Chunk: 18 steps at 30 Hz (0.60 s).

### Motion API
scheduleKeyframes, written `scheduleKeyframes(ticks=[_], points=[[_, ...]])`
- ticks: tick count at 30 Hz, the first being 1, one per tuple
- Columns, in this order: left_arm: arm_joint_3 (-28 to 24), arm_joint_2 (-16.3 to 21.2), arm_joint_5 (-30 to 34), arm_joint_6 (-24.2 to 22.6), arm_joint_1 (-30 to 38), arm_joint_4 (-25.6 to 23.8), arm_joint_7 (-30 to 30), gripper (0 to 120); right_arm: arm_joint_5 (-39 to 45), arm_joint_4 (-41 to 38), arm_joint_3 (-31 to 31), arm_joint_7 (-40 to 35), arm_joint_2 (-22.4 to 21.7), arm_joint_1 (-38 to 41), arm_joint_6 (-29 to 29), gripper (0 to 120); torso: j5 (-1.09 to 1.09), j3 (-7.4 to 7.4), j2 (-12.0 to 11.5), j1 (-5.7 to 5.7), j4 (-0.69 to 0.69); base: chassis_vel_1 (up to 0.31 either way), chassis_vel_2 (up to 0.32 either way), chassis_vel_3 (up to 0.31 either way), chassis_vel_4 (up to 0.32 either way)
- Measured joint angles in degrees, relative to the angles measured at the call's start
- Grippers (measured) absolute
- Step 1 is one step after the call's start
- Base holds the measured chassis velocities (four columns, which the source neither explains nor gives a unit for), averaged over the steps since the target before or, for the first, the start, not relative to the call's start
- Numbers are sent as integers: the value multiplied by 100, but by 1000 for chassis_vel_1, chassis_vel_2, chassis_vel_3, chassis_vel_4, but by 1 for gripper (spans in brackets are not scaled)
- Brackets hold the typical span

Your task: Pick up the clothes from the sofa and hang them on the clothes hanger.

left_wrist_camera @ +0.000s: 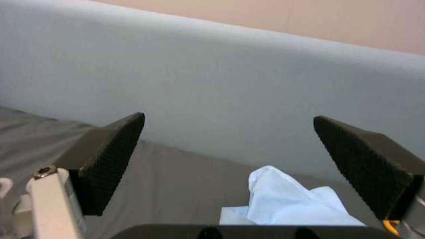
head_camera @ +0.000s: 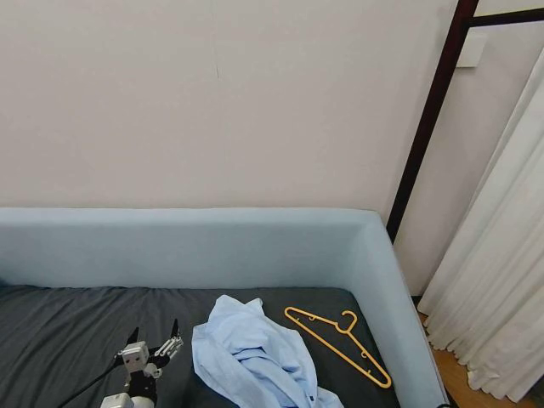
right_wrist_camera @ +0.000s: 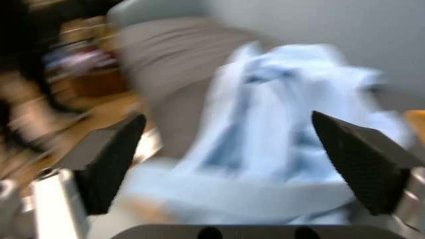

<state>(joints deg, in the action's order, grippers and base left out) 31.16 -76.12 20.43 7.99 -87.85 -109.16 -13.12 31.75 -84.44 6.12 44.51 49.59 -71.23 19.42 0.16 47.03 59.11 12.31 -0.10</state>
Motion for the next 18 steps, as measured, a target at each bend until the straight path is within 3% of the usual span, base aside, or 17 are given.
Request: scheduleKeyframes(ticks=[5, 7, 8, 10, 11, 14, 18], points=[[8, -12, -49, -4, -31, 7, -2, 100, 308, -537, -889, -3051, 291, 520, -1052, 100, -1, 0, 0, 0, 2, 0, 0, 0, 0], [13, -14, -52, -5, -41, 4, -4, 100, 396, -564, -1010, -3466, 375, 634, -1279, 100, -1, 0, 0, 0, 2, 0, 0, 0, 0], [31, -16, -59, -5, -71, -17, -8, 100, 599, -557, -1208, -4208, 566, 888, -1830, 100, -4, 0, 0, 0, 3, 0, 0, 0, 0], [66, -14, -61, -6, -110, -41, -13, 100, 947, -429, -1388, -4909, 810, 1169, -2492, 100, 0, 0, -1, 0, 2, 0, 0, 0, 0], [66, -14, -61, -6, -110, -41, -13, 100, 947, -429, -1388, -4909, 810, 1169, -2492, 100, 0, 0, -1, 0, 2, 0, 0, 0, 0], [128, 4, -53, -6, -152, -71, -28, 100, 1714, -232, -1394, -5770, 1117, 1491, -3437, 100, -2, 0, 0, 0, 2, 0, 0, 0, 0], [168, 13, -36, -6, -174, -82, -38, 100, 2286, -55, -1272, -6188, 1281, 1669, -4012, 87, -2, 0, 0, 0, 1, 0, 0, 0, 0]])
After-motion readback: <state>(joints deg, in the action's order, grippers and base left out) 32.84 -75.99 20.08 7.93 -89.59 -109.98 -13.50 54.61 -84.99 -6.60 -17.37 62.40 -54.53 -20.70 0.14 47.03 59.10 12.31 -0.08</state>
